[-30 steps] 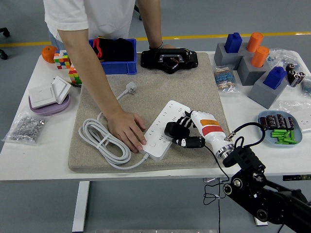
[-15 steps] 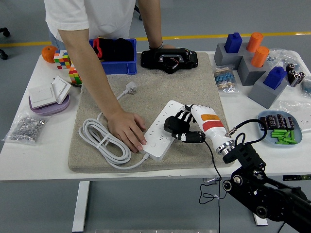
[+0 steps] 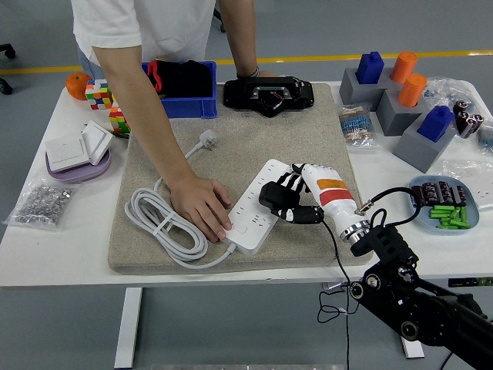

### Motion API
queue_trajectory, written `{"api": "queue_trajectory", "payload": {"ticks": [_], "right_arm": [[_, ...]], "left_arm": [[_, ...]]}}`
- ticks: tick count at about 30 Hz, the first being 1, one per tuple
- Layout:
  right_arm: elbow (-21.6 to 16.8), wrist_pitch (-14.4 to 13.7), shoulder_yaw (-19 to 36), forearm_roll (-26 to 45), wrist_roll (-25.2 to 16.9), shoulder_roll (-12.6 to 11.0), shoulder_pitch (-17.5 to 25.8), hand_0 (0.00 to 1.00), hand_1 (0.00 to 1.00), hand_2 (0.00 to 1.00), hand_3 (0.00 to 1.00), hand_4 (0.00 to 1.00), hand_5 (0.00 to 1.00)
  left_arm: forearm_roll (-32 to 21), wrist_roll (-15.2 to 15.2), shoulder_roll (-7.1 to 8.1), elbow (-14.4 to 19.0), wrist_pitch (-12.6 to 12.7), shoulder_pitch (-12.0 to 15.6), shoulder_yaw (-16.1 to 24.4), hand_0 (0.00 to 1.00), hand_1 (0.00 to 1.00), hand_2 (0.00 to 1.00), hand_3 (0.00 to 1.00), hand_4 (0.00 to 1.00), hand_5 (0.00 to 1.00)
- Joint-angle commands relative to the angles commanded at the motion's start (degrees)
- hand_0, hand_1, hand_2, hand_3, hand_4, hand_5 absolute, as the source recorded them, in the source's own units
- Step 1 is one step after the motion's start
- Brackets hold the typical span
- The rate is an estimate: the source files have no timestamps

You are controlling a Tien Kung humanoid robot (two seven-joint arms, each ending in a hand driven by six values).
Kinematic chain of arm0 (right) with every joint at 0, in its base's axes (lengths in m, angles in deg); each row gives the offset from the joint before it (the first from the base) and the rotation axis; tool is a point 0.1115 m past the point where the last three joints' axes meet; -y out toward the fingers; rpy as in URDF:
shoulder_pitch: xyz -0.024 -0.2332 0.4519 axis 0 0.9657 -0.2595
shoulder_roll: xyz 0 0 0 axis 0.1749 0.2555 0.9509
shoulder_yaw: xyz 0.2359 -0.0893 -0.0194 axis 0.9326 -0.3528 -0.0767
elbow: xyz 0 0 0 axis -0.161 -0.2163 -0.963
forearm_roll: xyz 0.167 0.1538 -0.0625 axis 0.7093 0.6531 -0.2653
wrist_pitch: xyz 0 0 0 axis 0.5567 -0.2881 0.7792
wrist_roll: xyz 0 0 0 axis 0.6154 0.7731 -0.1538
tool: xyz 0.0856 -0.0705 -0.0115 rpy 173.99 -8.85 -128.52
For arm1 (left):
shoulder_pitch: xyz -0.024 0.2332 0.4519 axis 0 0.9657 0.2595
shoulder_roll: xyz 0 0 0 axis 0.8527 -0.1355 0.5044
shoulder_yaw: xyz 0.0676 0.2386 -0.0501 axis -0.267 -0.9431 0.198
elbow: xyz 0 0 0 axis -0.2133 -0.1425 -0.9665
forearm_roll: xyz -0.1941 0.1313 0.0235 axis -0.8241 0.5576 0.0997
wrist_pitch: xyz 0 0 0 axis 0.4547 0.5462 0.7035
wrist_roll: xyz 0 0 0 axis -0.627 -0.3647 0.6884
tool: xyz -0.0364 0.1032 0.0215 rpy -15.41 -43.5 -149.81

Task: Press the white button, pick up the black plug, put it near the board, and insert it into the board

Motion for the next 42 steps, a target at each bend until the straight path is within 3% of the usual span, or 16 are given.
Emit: {"api": "queue_trajectory", "payload": {"ticks": [20, 42], "right_arm": [[7.2, 0.8, 2.5, -0.7, 0.8, 1.4, -3.0, 0.331, 0.340, 0.359, 0.465, 0.903, 0.002], [5.9, 1.1, 1.5, -0.5, 1.4, 1.3, -2.5, 0.343, 0.344, 0.360, 0.472, 0.895, 0.002]], "left_arm": [[0.3, 0.2, -0.14, 0.0, 0.0, 0.0, -0.1, 0.707, 0.666, 0.585, 0.680, 0.665, 0.261], [0.2, 0.0, -0.43, 0.0, 0.0, -0.1, 0.3, 0.706, 0.666, 0.586, 0.680, 0.666, 0.259]]}}
